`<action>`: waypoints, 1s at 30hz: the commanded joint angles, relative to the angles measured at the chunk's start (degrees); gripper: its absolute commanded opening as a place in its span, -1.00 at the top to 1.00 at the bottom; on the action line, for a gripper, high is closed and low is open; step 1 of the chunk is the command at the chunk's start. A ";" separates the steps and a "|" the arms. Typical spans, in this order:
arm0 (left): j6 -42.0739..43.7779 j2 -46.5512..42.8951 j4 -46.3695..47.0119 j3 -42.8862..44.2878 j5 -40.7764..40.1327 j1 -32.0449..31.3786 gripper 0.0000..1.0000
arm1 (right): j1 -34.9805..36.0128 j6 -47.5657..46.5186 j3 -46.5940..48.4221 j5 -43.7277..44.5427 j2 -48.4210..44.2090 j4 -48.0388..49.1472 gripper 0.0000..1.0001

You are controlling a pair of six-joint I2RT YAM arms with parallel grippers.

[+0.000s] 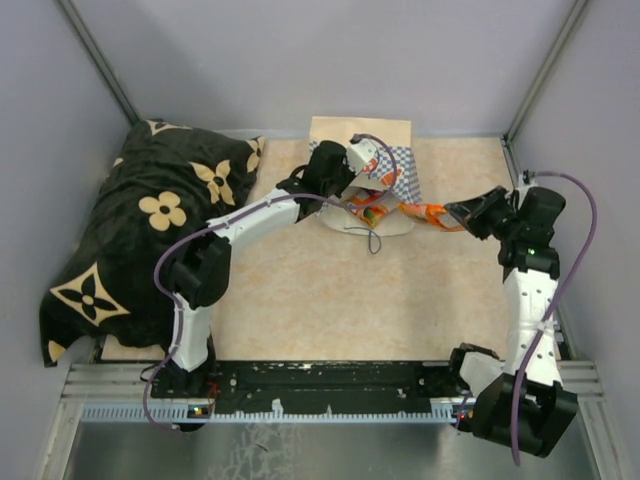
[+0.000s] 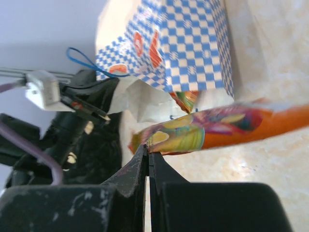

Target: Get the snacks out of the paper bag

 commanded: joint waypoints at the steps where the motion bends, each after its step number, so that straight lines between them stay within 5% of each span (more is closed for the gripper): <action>1: 2.27 1.52 1.11 6.14 -2.83 3.19 1.00 | -0.06 2.25 12.56 -0.72 -0.44 -0.47 1.00; 4: 3.25 4.43 1.01 9.64 -4.88 3.85 1.00 | -0.06 0.27 17.02 5.41 1.61 -6.82 1.00; 8: 2.75 4.68 0.28 11.06 -4.61 4.16 0.87 | -0.06 2.61 16.38 7.27 5.72 -3.10 1.00; 10: 1.41 3.53 -2.67 11.49 -1.67 4.18 0.47 | -0.04 3.59 16.07 6.84 8.94 0.42 1.00; 12: -0.52 1.32 -5.60 10.97 2.58 4.26 -0.44 | -0.11 4.18 17.35 6.87 12.87 3.56 1.00; 14: -2.97 -3.05 -6.69 9.04 7.99 4.27 -0.96 | -0.14 4.30 20.72 6.53 18.50 6.13 1.00; 20: -5.87 -11.37 -10.03 4.87 17.09 4.27 -0.99 | -0.15 3.35 32.22 7.23 31.55 8.35 1.00; 26: -4.59 -19.86 -11.24 -2.96 23.99 4.27 -0.99 | 0.36 -0.57 11.92 12.10 24.48 9.52 0.95; 29: -3.82 -22.02 -12.53 -4.94 25.51 4.27 -0.99 | 0.37 -1.92 -3.16 16.89 17.26 9.33 -0.31; 30: -3.57 -22.50 -12.85 -5.40 25.92 4.27 -0.99 | 0.38 -2.43 -6.57 19.18 14.61 8.10 -0.58</action>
